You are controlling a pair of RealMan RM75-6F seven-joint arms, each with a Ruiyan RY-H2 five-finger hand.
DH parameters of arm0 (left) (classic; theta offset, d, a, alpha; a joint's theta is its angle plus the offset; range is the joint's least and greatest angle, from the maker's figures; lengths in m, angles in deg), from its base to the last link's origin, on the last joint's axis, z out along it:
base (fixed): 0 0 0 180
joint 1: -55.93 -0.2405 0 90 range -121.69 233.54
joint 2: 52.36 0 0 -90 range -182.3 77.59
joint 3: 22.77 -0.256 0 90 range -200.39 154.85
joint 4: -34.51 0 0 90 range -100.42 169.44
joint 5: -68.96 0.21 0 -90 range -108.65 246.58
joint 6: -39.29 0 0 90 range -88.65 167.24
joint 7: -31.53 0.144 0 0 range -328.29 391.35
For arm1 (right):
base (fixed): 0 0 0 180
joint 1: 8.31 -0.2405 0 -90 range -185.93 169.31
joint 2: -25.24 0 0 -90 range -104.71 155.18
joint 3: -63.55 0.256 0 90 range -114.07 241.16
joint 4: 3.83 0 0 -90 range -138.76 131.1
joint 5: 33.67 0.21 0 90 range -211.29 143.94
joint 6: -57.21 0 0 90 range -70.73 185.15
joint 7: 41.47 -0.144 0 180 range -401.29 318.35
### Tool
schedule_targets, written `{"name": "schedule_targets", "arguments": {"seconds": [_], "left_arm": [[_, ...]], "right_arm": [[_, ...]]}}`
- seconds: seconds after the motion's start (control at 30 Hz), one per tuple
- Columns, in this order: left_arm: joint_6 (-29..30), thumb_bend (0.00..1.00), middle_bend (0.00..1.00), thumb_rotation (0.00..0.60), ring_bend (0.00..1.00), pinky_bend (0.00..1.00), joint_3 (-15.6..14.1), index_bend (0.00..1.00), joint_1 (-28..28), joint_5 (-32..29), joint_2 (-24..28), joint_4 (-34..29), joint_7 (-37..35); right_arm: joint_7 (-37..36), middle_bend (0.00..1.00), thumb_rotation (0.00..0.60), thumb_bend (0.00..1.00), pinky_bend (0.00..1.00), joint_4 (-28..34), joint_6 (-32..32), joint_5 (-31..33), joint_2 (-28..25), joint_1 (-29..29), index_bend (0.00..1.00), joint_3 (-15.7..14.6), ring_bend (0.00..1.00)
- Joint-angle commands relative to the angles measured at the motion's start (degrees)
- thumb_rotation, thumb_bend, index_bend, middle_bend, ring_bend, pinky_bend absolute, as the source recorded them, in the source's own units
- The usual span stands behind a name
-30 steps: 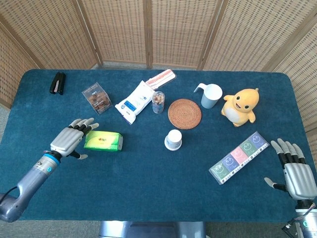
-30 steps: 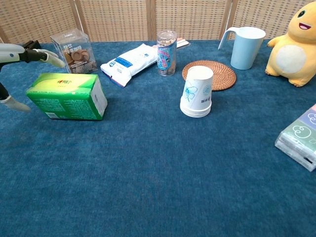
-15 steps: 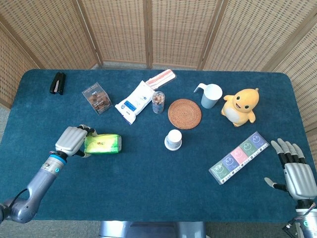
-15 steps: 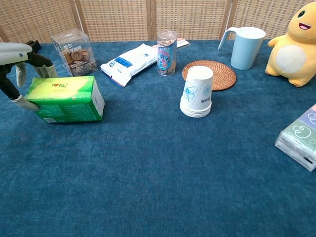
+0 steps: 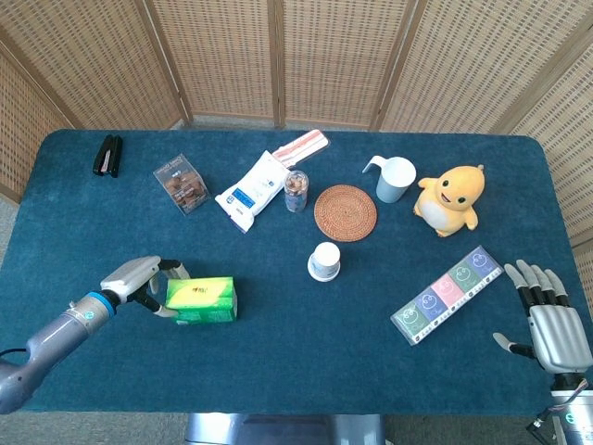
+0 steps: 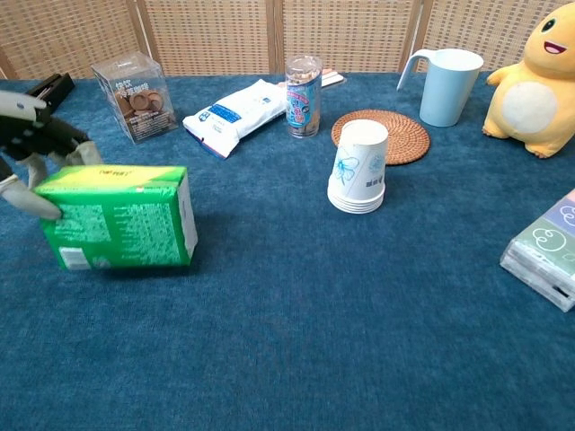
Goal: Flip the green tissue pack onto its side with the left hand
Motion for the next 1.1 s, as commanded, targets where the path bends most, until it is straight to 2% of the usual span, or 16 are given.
{"name": "schedule_targets", "arguments": {"seconds": [0.03, 0.07, 0.1, 0.13, 0.17, 0.2, 0.23, 0.27, 0.33, 0.53, 0.63, 0.9, 1.0, 1.1], "left_arm": [[-6.39, 0.08, 0.44, 0.6, 0.34, 0.52, 0.27, 0.5, 2.72, -0.62, 0.02, 4.74, -3.99], [-5.75, 0.08, 0.42, 0.6, 0.32, 0.5, -0.11, 0.49, 2.77, -0.83, -0.86, 5.65, -3.11], [-5.05, 0.08, 0.34, 0.6, 0.25, 0.44, -0.41, 0.46, 2.8, -1.15, -1.52, 6.18, -2.27], [-4.45, 0.08, 0.21, 0.6, 0.14, 0.33, -0.68, 0.41, 2.81, -1.33, -1.99, 6.55, -1.49], [-2.84, 0.07, 0.13, 0.6, 0.08, 0.24, -1.35, 0.35, 2.87, -1.57, -2.93, 7.32, 0.79], [-0.24, 0.07, 0.04, 0.6, 0.02, 0.11, -1.78, 0.25, 2.66, -2.18, -3.93, 7.79, 3.28], [2.19, 0.07, 0.0, 0.6, 0.0, 0.03, -1.99, 0.15, 2.31, -2.75, -4.68, 7.83, 5.22], [4.61, 0.07, 0.0, 0.6, 0.0, 0.0, -2.01, 0.1, 1.86, -3.34, -5.28, 7.46, 6.81], [7.89, 0.06, 0.0, 0.6, 0.0, 0.0, -1.93, 0.05, 1.24, -4.15, -5.92, 6.68, 8.97], [20.84, 0.06, 0.0, 0.6, 0.0, 0.0, -1.82, 0.04, -1.48, -2.58, -7.21, 4.41, 18.55], [24.44, 0.06, 0.0, 0.6, 0.0, 0.0, -2.43, 0.04, -2.71, -1.9, -7.1, 2.96, 22.37], [34.05, 0.06, 0.0, 0.6, 0.0, 0.0, -6.29, 0.05, -8.64, 2.63, -5.84, 1.41, 29.21], [41.22, 0.06, 0.0, 0.6, 0.0, 0.0, -8.42, 0.05, -13.35, 6.06, -5.82, 2.03, 30.67], [45.99, 0.06, 0.0, 0.6, 0.0, 0.0, -9.47, 0.05, -16.77, 8.52, -5.07, 2.36, 29.79]], "right_arm": [[-0.1, 0.0, 0.6, 0.0, 0.0, 0.0, 0.04, 0.1, -0.05, 0.0, 0.0, 0.03, 0.0], [-0.17, 0.0, 0.6, 0.0, 0.0, 0.0, 0.12, 0.19, -0.08, -0.02, 0.0, 0.05, 0.0], [-0.21, 0.0, 0.6, 0.0, 0.0, -0.02, 0.2, 0.25, -0.1, -0.05, 0.0, 0.06, 0.0], [-0.21, 0.0, 0.6, 0.0, 0.0, -0.03, 0.27, 0.27, -0.1, -0.07, 0.0, 0.05, 0.0], [-0.2, 0.0, 0.6, 0.0, 0.0, -0.05, 0.4, 0.31, -0.1, -0.11, 0.0, 0.03, 0.0], [-0.11, 0.0, 0.6, 0.0, 0.0, -0.08, 0.5, 0.31, -0.09, -0.15, 0.0, 0.0, 0.0], [-0.07, 0.0, 0.6, 0.0, 0.0, -0.08, 0.54, 0.3, -0.07, -0.17, 0.0, -0.03, 0.0], [-0.06, 0.0, 0.6, 0.0, 0.0, -0.05, 0.57, 0.3, -0.07, -0.17, 0.0, -0.04, 0.0], [-0.02, 0.0, 0.6, 0.0, 0.0, -0.03, 0.57, 0.31, -0.08, -0.18, 0.0, -0.04, 0.0], [0.04, 0.0, 0.6, 0.0, 0.0, 0.11, 0.67, 0.14, -0.16, -0.21, 0.0, -0.17, 0.0], [0.01, 0.0, 0.6, 0.0, 0.0, 0.22, 0.56, 0.05, -0.24, -0.17, 0.0, -0.2, 0.0], [-0.46, 0.0, 0.6, 0.0, 0.0, 0.18, 0.18, 0.21, -0.39, -0.15, 0.0, 0.14, 0.0], [-0.29, 0.0, 0.6, 0.0, 0.0, 0.1, -0.21, 0.55, -0.27, -0.06, 0.0, 0.45, 0.0], [-0.16, 0.0, 0.6, 0.0, 0.0, 0.16, -0.65, 0.65, -0.21, 0.08, 0.0, 0.64, 0.0]]}}
